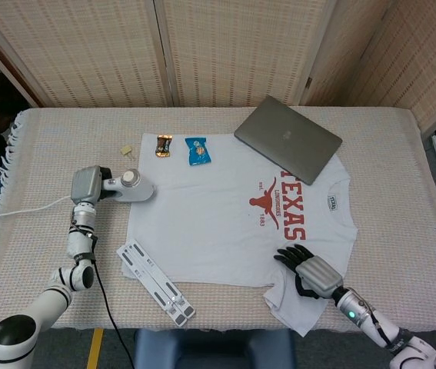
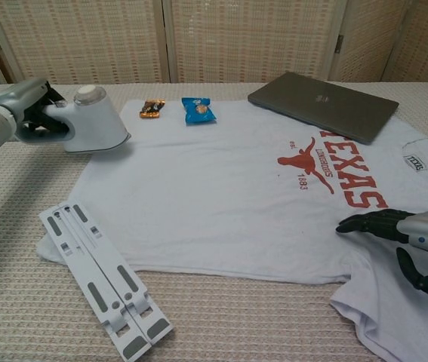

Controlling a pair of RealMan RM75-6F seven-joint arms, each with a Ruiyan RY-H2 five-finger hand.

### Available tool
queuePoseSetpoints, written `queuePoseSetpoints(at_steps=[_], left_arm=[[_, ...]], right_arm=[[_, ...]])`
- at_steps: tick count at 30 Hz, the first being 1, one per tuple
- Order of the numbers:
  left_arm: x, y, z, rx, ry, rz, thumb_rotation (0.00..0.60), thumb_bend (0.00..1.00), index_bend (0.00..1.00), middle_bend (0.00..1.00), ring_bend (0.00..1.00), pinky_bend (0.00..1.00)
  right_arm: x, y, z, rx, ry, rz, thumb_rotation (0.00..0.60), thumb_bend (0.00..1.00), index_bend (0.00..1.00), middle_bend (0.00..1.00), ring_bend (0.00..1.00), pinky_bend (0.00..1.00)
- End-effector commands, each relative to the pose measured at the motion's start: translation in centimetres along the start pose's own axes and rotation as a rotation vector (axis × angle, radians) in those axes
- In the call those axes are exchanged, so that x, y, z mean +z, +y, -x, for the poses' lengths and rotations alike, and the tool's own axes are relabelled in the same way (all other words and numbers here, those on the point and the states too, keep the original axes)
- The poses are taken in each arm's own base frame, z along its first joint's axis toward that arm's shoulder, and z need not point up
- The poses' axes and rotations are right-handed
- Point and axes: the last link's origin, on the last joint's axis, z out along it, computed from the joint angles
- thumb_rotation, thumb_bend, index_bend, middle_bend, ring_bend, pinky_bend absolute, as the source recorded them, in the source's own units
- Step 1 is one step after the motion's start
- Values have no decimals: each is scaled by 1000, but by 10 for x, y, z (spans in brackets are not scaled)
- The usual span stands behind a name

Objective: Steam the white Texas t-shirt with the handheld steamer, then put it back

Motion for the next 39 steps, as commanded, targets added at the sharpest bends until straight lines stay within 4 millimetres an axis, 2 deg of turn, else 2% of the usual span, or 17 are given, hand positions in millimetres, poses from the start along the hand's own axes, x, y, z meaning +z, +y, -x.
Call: queuePoseSetpoints(at_steps=[1, 7, 11, 14, 18, 21, 25, 29, 35, 39], left_arm=[[-7, 13, -6, -10, 27, 84, 600, 334, 913, 1000, 863, 731], [-18, 64, -3, -20, 23, 230, 600, 333, 913, 1000, 862, 730], [-29, 102, 9, -6, -5, 317, 600, 331, 912, 1000, 859, 731], [-37, 130, 25, 37, -37, 374, 600, 332, 911, 1000, 857, 730], [-43, 151, 45, 98, -68, 411, 600, 331, 910, 1000, 856, 731], [-44, 160, 59, 127, -83, 412, 600, 331, 910, 1000, 855, 731], [-42, 161, 67, 180, -69, 400, 600, 331, 910, 1000, 856, 731], [-34, 150, 68, 211, -52, 356, 600, 332, 912, 1000, 856, 731], [-20, 117, 58, 258, -25, 270, 600, 331, 912, 1000, 856, 731], [-12, 87, 48, 271, -12, 198, 600, 331, 913, 1000, 856, 730]], right_arm=[[3, 0, 2, -3, -9, -2, 411, 980, 0, 20, 0, 0], [2, 1, 2, -7, -1, -2, 414, 979, 0, 20, 0, 0], [0, 2, 0, -8, 6, 2, 416, 979, 0, 20, 0, 0], [-3, 2, 0, -11, 6, 4, 416, 979, 0, 20, 0, 0], [-5, 3, 1, -11, 5, 9, 416, 978, 0, 20, 0, 0], [-7, 3, 1, -8, 7, 14, 414, 979, 0, 20, 0, 0], [-9, 5, 1, -7, 5, 20, 418, 978, 0, 20, 0, 0], [-10, 6, 2, -5, 4, 25, 414, 978, 0, 20, 0, 0], [-10, 5, 2, -3, 5, 22, 411, 979, 0, 20, 0, 0], [-8, 5, 2, -5, 2, 18, 417, 978, 0, 20, 0, 0]])
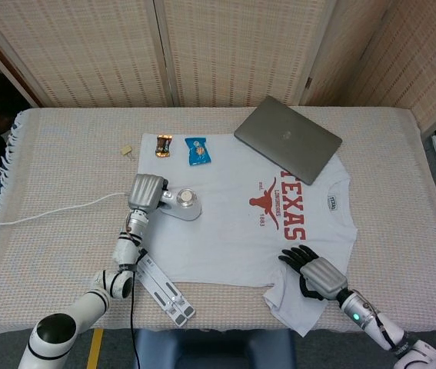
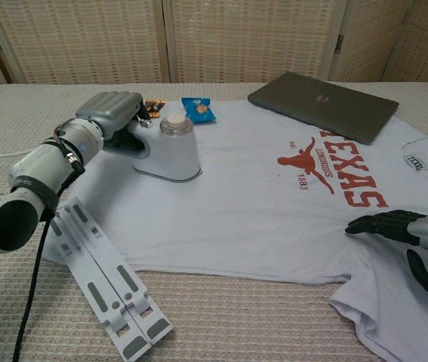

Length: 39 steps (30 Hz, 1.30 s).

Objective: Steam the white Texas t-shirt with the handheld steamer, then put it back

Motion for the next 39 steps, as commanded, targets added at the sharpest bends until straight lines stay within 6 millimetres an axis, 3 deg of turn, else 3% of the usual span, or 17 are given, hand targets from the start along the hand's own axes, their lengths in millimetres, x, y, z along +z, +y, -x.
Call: queuePoseSetpoints(at_steps=[1, 8, 12, 16, 20, 24, 30, 39], left_arm=[[-1, -28, 0, -4, -7, -66, 600, 331, 913, 1000, 856, 730], [-11, -83, 0, -25, -28, -202, 600, 332, 913, 1000, 856, 730], [-17, -103, -5, -48, -8, -234, 600, 332, 912, 1000, 856, 730], [-22, -111, -13, -121, 28, -240, 600, 331, 911, 1000, 856, 730], [-23, -96, -21, -222, 55, -200, 600, 330, 911, 1000, 856, 730], [-24, -60, -26, -233, 52, -112, 600, 330, 911, 1000, 856, 730], [-17, -12, -15, -147, 16, -35, 600, 330, 910, 1000, 855, 730], [-5, 10, -1, -67, -1, -50, 600, 330, 910, 1000, 853, 730]], right_arm=[[1, 0, 0, -1, -1, -2, 415, 979, 0, 20, 0, 0], [1, -2, 0, -3, 0, -7, 413, 980, 0, 20, 0, 0], [2, -3, 0, -3, 1, -12, 414, 978, 0, 20, 0, 0], [2, -4, -1, -6, 5, -19, 412, 978, 0, 20, 0, 0], [2, -4, -1, -4, 6, -25, 419, 978, 0, 20, 0, 0], [2, -4, -1, -3, 4, -28, 415, 979, 0, 20, 0, 0], [1, -1, -3, -5, 6, -22, 415, 978, 0, 20, 0, 0], [-1, 1, -2, 4, 5, -6, 416, 978, 0, 20, 0, 0]])
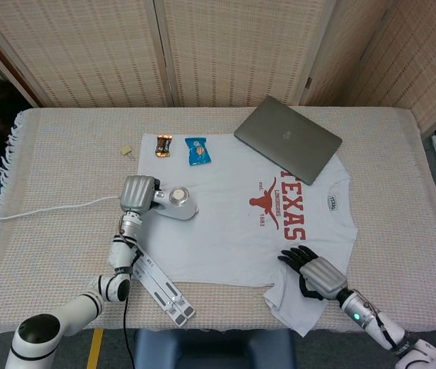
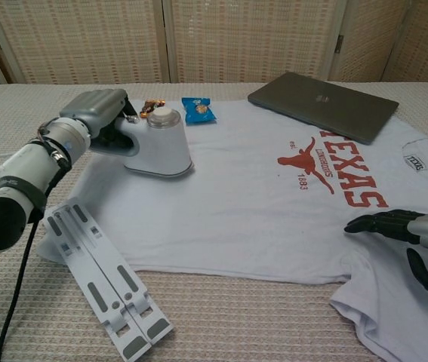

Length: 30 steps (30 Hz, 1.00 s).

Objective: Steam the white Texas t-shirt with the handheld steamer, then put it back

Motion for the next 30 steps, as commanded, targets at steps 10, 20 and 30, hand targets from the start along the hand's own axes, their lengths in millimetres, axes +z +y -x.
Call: queuePoseSetpoints(at_steps=[10, 20, 30], left_arm=[[-7, 2, 10, 45, -2, 65, 600, 330, 909, 1000, 853, 730], [-34, -13, 9, 69, -10, 163, 600, 332, 902, 1000, 847, 730], [-73, -16, 6, 107, -87, 260, 600, 328, 899, 1000, 842, 729]], right_arm=[[0, -1, 0, -1, 0, 0, 415, 978, 0, 20, 0, 0], [-1, -4, 1, -4, 2, -8, 415, 979, 0, 20, 0, 0], [-4, -5, 2, -5, 5, -14, 415, 979, 0, 20, 0, 0]])
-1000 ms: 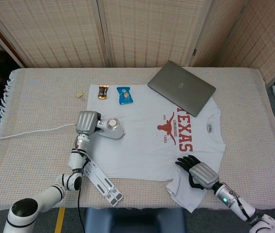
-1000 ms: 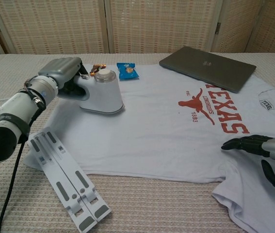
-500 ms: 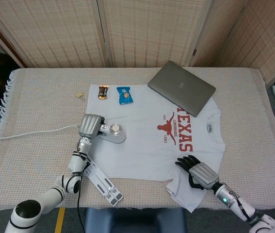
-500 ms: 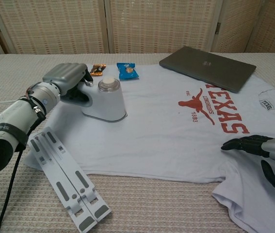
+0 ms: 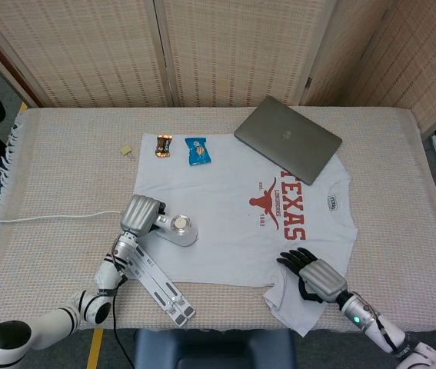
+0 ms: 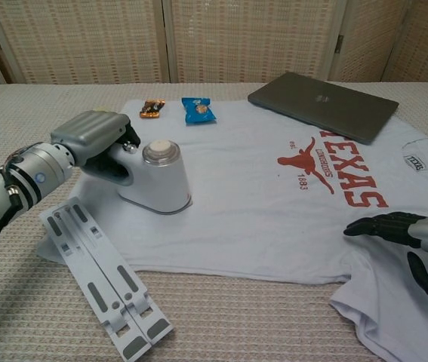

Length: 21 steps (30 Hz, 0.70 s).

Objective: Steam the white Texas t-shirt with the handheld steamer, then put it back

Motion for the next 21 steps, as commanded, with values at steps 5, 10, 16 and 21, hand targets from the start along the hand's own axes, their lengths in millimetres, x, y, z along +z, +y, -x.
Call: queuePoseSetpoints(at_steps=[5, 10, 16, 21], left_arm=[[-34, 3, -6, 22, -59, 66, 600, 328, 898, 1000, 837, 729], [-47, 9, -19, 2, -64, 97, 600, 325, 897, 1000, 833, 729], [-38, -17, -53, -72, 53, -21, 600, 316, 883, 987, 817, 729], [-38, -70, -69, -125, 130, -223, 600, 312, 865, 972, 803, 729]], right_arm=[[-1, 1, 2, 2, -1, 2, 417, 979, 0, 20, 0, 0], [-3, 2, 1, 5, 4, 5, 419, 979, 0, 20, 0, 0], [-7, 5, -15, -2, 70, 10, 414, 904, 0, 20, 0, 0], [-22, 11, -38, -24, 171, 34, 433, 531, 0, 20, 0, 0]])
